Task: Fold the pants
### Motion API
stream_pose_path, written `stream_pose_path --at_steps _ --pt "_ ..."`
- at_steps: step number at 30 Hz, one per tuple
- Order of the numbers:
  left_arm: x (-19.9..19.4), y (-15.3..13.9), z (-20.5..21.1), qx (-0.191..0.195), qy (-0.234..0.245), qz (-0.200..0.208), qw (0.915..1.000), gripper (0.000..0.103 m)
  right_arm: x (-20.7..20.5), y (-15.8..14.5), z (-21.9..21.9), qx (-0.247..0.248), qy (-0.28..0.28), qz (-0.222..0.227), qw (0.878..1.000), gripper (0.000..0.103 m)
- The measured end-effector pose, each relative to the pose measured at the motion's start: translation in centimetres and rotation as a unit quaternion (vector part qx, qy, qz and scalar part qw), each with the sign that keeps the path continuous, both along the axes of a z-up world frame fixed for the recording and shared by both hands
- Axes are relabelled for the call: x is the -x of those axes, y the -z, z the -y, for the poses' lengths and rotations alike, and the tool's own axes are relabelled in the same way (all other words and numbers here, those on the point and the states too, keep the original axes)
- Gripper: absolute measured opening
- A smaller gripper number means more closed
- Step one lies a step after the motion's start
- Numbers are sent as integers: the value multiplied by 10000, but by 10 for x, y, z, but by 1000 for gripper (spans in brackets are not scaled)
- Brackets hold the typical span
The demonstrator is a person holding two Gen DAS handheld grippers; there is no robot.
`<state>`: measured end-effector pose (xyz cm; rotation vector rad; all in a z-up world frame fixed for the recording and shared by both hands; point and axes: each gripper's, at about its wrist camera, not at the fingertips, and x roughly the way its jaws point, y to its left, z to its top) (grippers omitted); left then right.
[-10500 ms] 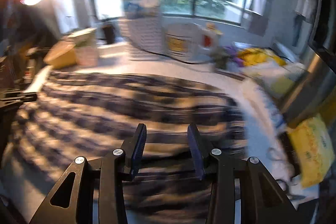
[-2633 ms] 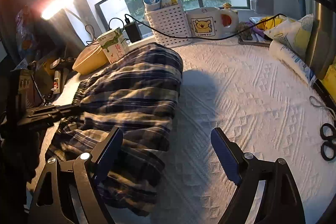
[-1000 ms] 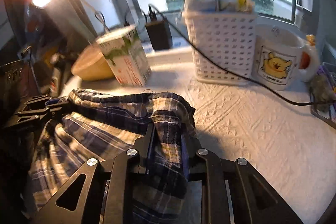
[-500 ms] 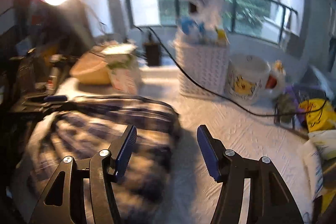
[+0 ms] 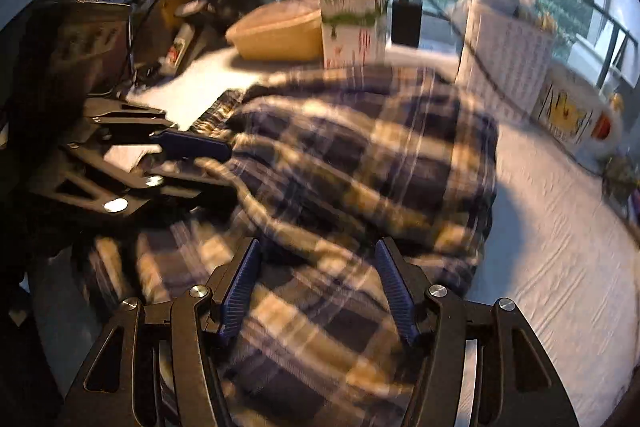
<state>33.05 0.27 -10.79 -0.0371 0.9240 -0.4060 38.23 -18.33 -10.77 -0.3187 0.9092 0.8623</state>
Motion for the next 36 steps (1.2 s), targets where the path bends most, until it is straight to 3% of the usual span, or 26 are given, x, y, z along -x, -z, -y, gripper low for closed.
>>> stream_pose_path --at_steps 8,16,22,26,28,30,34,36 --pt "-3 -1 2 -412 -117 -61 9991 45 37 5 34 64 -30 84 9999 63" --pt "2 -2 -1 -426 -232 -124 9987 45 64 5 75 26 258 -33 9997 64" --pt "9 -6 -7 -420 -348 -139 9984 45 89 3 93 349 377 106 9986 64" --pt "17 -20 -12 -369 -507 30 9980 45 93 -13 109 114 715 263 9970 63" --pt "23 -29 -16 -357 -605 194 9973 45 92 -27 111 -148 865 442 9952 47" --pt "27 -33 -20 -306 -620 258 9973 45 91 -32 108 -267 964 529 9936 39" --pt "28 -24 -21 -335 -581 128 9977 45 84 -20 91 -212 956 350 9946 28" --pt "28 -13 -21 -390 -611 -23 9974 45 84 -7 84 -44 983 178 9950 27"
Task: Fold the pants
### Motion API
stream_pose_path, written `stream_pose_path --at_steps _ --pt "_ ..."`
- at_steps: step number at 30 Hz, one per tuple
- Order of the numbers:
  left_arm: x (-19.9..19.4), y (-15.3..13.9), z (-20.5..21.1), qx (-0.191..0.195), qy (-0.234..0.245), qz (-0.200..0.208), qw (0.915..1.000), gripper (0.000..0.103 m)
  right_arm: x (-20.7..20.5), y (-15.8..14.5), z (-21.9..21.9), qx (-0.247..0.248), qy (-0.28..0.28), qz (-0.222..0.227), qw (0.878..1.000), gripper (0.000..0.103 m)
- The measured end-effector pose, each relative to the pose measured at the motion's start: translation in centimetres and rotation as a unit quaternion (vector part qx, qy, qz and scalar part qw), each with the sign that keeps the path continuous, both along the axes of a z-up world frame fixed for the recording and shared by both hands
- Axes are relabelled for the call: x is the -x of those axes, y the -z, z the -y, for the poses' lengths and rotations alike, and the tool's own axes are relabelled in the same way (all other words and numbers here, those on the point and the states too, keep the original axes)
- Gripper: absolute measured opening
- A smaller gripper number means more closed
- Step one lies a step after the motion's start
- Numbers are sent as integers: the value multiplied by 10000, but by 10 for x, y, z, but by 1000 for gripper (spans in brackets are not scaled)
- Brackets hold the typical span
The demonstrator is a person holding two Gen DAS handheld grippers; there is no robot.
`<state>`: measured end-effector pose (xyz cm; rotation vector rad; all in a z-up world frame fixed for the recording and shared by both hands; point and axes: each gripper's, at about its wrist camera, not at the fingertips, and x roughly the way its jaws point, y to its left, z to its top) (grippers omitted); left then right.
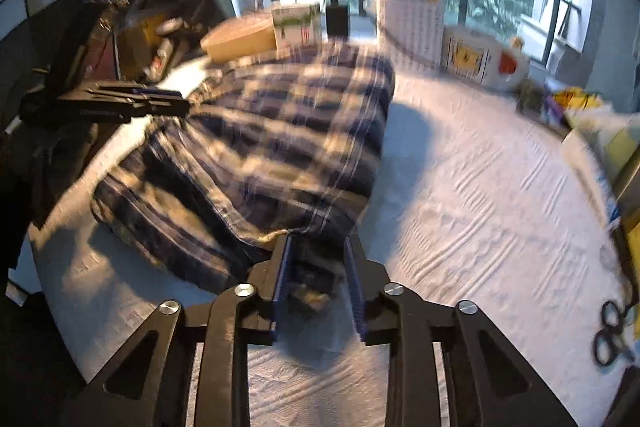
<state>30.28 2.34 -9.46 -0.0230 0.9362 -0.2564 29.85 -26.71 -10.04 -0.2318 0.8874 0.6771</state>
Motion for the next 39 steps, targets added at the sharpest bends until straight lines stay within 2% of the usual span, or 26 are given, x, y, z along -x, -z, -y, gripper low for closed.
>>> stream_pose_path --at_steps 3,9,12,15,19,24,29,30,32,33,34,36,39 --pt "0 12 -3 140 -66 -120 9998 45 2 8 0 -3 110 -140 9998 27" --pt "3 15 -8 201 -122 -111 9997 49 15 13 9 83 154 -202 9996 27" --pt "7 7 -16 259 -140 -115 9995 49 18 10 19 38 238 -284 9993 27" --pt "9 -6 -23 251 -110 33 9996 50 13 -2 35 -206 444 -260 9985 27" --pt "0 -22 -35 124 -220 272 9993 50 -5 -22 44 -305 612 -21 9977 27" --pt "-28 -23 -42 103 -265 286 9992 51 -39 -38 32 -251 626 254 9974 27" --pt "-57 -12 -30 157 -28 256 9995 62 -73 -43 7 -286 451 385 9978 28" --pt "-60 -11 -28 119 -7 260 9996 63 -81 -43 1 -278 399 389 9981 30" --pt "-68 -8 -23 10 39 282 9996 64 -94 -40 -12 -265 294 370 9985 44" --pt "-71 -6 -22 -39 60 284 9996 64 -99 -40 -17 -259 265 369 9986 58" --pt "-75 -4 -20 -113 70 273 9995 64 -105 -38 -23 -275 224 370 9987 61" --pt "-83 3 -21 -236 -1 172 9996 64 -114 -36 -33 -282 100 355 9989 61" --pt "-95 14 -33 -124 -286 -37 9995 66 -134 -29 -48 -192 21 322 9993 61"
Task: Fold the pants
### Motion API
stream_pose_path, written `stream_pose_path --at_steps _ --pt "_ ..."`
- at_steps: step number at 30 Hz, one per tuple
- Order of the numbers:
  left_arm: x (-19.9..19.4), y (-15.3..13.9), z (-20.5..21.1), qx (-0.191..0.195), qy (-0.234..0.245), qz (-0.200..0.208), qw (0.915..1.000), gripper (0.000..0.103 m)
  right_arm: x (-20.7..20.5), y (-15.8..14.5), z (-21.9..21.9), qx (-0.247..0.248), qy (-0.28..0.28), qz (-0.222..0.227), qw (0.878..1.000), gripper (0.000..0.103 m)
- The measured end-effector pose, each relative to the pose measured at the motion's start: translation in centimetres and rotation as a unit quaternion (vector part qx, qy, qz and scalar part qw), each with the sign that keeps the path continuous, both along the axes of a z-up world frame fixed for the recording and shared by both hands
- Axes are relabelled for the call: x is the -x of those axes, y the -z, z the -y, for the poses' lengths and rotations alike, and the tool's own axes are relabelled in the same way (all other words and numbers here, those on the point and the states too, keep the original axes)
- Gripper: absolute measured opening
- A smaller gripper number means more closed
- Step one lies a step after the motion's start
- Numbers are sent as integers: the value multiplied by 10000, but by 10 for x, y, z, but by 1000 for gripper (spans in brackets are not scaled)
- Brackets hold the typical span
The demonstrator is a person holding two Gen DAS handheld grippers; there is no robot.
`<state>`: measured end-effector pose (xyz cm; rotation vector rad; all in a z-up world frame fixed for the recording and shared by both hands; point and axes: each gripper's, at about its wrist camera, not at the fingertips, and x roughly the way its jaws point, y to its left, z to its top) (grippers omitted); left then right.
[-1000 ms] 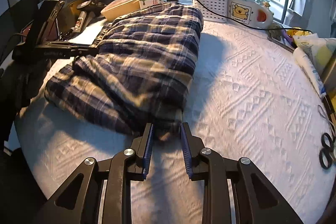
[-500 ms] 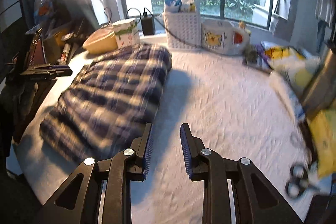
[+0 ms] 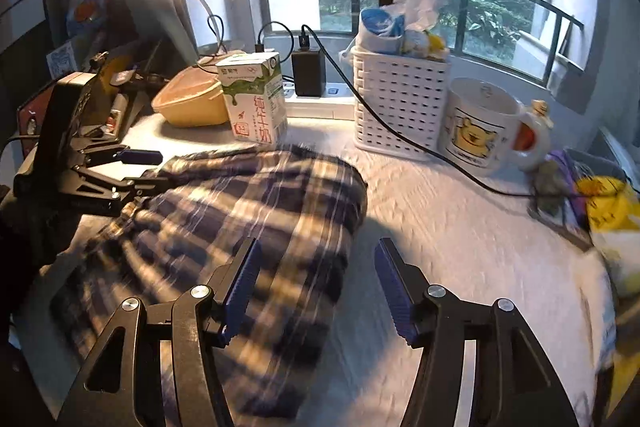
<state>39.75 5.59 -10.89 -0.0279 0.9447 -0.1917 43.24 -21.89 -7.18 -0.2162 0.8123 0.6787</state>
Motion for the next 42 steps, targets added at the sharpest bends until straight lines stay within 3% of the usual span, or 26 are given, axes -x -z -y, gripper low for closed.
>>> stream_pose_path --at_steps 3,9,17,26,34,37,42 --pt "-5 10 -9 123 -149 -72 9998 66 -28 17 -12 138 17 -160 9998 61" --pt "-6 11 -8 -158 -176 62 9997 67 -61 43 -28 253 5 -329 9991 61" --pt "0 -6 -22 321 -209 39 9993 66 -67 28 -23 164 152 -311 9993 62" --pt "4 -6 -11 301 -14 57 9995 66 -53 5 -8 11 250 -192 9995 64" --pt "-10 2 2 274 132 -30 9995 66 -54 10 -7 -8 236 -242 9994 64" --pt "-13 7 -5 509 50 -136 9986 67 -57 14 -8 -13 220 -283 9994 64" --pt "-15 5 -3 518 127 -114 9985 67 -61 23 -11 -59 125 -392 9991 64"
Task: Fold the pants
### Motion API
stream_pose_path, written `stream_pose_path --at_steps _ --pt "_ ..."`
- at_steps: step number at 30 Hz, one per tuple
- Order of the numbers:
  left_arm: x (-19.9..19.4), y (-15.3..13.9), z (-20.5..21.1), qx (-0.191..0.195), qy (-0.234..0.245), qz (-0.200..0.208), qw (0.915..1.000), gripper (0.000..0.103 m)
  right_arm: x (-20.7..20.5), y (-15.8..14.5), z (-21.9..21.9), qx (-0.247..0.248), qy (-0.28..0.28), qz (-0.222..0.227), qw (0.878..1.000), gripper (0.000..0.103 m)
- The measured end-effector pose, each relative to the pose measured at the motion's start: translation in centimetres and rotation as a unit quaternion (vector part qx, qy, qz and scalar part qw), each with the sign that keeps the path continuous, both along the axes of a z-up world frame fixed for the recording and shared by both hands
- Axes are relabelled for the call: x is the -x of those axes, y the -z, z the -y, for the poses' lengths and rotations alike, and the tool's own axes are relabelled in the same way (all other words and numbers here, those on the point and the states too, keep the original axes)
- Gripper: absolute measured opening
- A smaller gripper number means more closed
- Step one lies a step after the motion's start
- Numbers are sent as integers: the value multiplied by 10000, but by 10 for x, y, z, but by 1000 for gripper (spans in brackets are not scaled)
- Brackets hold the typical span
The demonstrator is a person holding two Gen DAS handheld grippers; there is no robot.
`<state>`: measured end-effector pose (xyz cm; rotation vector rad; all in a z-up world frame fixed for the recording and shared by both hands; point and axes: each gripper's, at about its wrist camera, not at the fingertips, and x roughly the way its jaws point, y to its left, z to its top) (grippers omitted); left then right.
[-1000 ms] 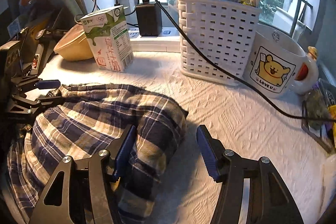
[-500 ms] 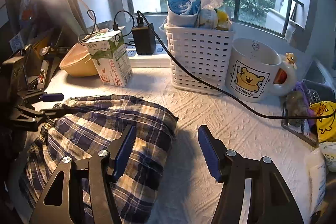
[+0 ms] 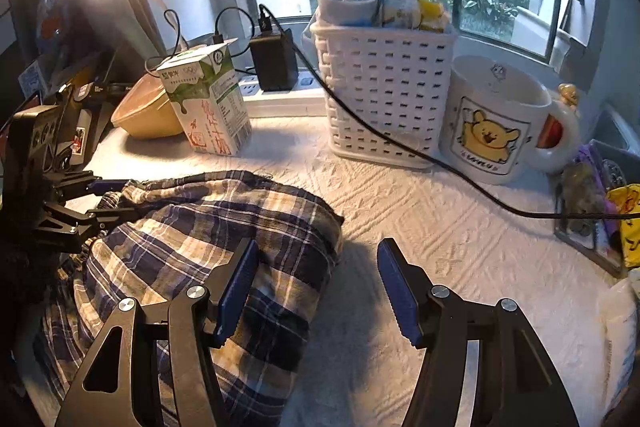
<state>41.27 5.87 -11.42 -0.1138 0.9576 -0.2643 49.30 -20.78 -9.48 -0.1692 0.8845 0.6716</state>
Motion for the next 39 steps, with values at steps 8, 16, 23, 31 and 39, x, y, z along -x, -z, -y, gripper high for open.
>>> stream_pose_path --at_steps 8,16,23,31,39 --pt "4 1 4 202 227 203 9993 43 -11 22 -6 -278 -54 -325 9991 74" --pt "15 -8 16 46 260 329 9991 16 -9 24 -14 -582 -437 -559 9958 38" --pt "42 -38 11 175 114 749 9970 14 22 3 -26 -371 -399 -14 9985 16" --pt "99 -100 6 203 -8 1593 9870 14 91 -87 -25 -508 -336 1269 9900 16" --pt "166 -163 -5 148 -159 2511 9677 14 163 -161 -23 -722 -336 2299 9700 16"
